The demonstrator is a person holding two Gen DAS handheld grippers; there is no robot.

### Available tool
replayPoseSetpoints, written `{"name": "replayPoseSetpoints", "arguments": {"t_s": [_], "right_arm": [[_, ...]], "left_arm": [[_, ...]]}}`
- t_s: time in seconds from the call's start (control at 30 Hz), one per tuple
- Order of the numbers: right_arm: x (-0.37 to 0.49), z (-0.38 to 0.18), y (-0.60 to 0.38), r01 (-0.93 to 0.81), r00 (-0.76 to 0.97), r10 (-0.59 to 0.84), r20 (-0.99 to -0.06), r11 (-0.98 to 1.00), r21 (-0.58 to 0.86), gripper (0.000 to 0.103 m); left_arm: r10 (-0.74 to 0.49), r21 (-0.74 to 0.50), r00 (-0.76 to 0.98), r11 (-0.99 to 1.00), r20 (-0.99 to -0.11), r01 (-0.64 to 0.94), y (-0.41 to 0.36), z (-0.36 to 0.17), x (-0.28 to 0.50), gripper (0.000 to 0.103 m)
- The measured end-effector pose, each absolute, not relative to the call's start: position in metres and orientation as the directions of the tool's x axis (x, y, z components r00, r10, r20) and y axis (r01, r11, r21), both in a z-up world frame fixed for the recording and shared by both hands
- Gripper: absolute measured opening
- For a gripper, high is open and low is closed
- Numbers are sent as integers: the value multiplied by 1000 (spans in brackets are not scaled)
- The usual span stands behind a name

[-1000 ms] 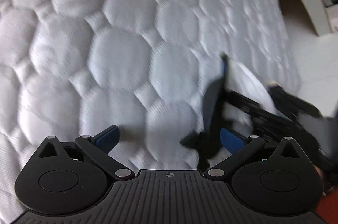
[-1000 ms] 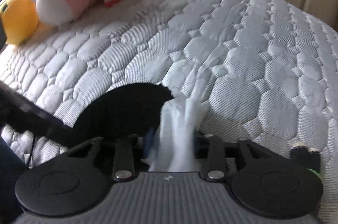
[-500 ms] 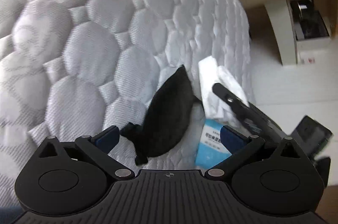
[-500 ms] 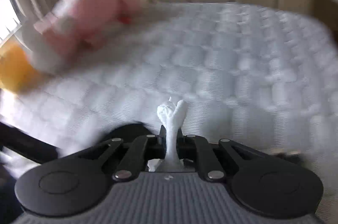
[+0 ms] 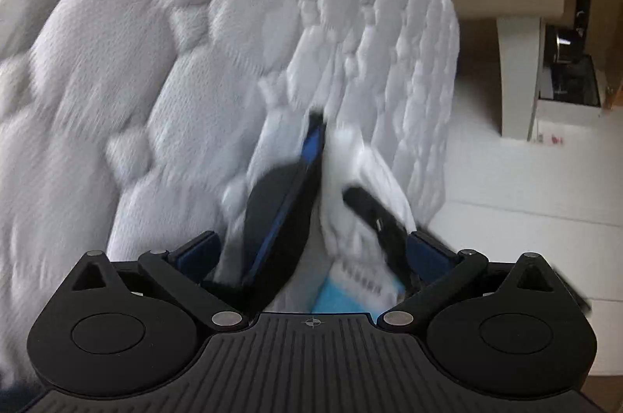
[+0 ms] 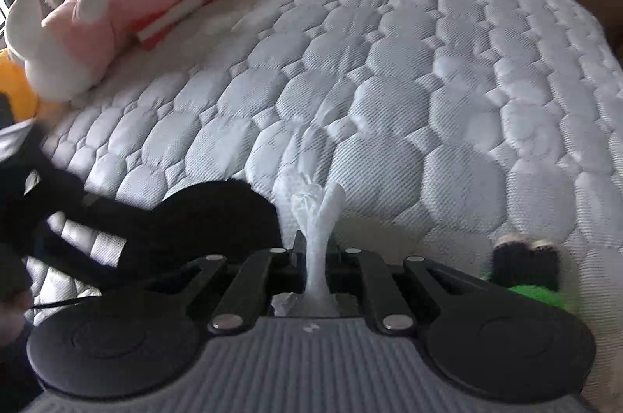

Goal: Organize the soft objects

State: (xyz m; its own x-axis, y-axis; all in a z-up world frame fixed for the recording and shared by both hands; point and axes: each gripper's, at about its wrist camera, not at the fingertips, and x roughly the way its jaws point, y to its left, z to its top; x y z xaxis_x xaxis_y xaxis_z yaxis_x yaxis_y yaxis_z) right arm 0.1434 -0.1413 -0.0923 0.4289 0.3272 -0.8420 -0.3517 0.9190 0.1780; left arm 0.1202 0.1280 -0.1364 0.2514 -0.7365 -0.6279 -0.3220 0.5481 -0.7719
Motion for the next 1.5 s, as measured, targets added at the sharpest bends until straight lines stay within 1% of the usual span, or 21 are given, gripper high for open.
{"name": "replayPoseSetpoints", "arguments": {"t_s": [0.1,0.23,0.37,0.43,0.5,0.53,0.6,0.67,0.7,0.73,0.77,0.83,0.9,1.0,1.07,1.13,1.23,1.3,1.4,1.43,1.5], "right_arm": [[142,-88,-144,-343,453,320,-832,924,169,8],[142,-81,-150,-301,492,282,-824,943,142,9],[132,-53,-174,-241,572,258,-778,960,141,12],[126,-38,-185,-231,620,271,-736,960,159,15],[127,-29,-194,-219,645,302,-702,953,209,17],[128,-27,-199,-209,646,324,-691,946,247,17],[134,-26,-203,-211,636,366,-680,929,302,17],[136,-26,-204,-222,626,392,-674,918,328,17],[136,-26,-204,-229,623,400,-672,915,333,17],[136,-26,-204,-236,620,408,-670,912,337,17],[136,-26,-205,-239,622,414,-665,909,342,17],[136,-23,-210,-234,628,425,-652,902,363,17],[133,-21,-218,-219,633,427,-646,899,380,17],[134,-24,-222,-208,630,424,-651,899,385,17],[134,-27,-223,-206,624,420,-659,902,380,17],[136,-33,-221,-207,611,409,-677,909,363,15],[140,-48,-213,-213,556,427,-713,902,375,11],[145,-59,-204,-225,504,465,-728,884,409,11],[155,-75,-178,-259,443,479,-758,878,403,10],[156,-82,-167,-279,434,452,-779,890,360,10],[157,-94,-145,-324,419,402,-814,904,279,9]], "left_arm": [[-716,-767,281,569,-639,-296,128,-141,137,103],[-739,-790,279,578,-614,-207,111,-143,165,103],[-680,-696,188,718,-708,-20,84,-127,174,103],[-608,-589,169,794,-776,149,72,-108,162,103],[-506,-420,200,836,-839,353,62,-90,139,103],[-439,-300,240,840,-866,453,58,-84,123,103],[-326,-100,328,827,-886,553,54,-83,98,103],[-292,-39,359,820,-886,571,55,-91,90,103],[-296,-52,354,826,-887,562,53,-95,93,96],[-311,-82,341,833,-887,547,50,-102,110,60],[-335,-122,312,830,-889,545,45,-106,116,48],[-394,-167,290,797,-872,580,33,-105,119,39],[-416,-120,299,730,-859,673,15,-99,121,37],[-436,-63,262,601,-861,797,-13,-95,127,37],[-403,1,263,545,-877,838,-27,-97,132,47],[-371,55,305,552,-877,832,-30,-95,136,75],[-372,54,386,658,-844,751,-14,-83,139,95],[-363,17,438,754,-822,657,7,-69,131,95],[-189,40,468,899,-863,437,36,-62,114,98],[-141,48,465,927,-874,373,46,-63,108,98],[-134,24,476,950,-869,311,59,-67,102,99]]}}
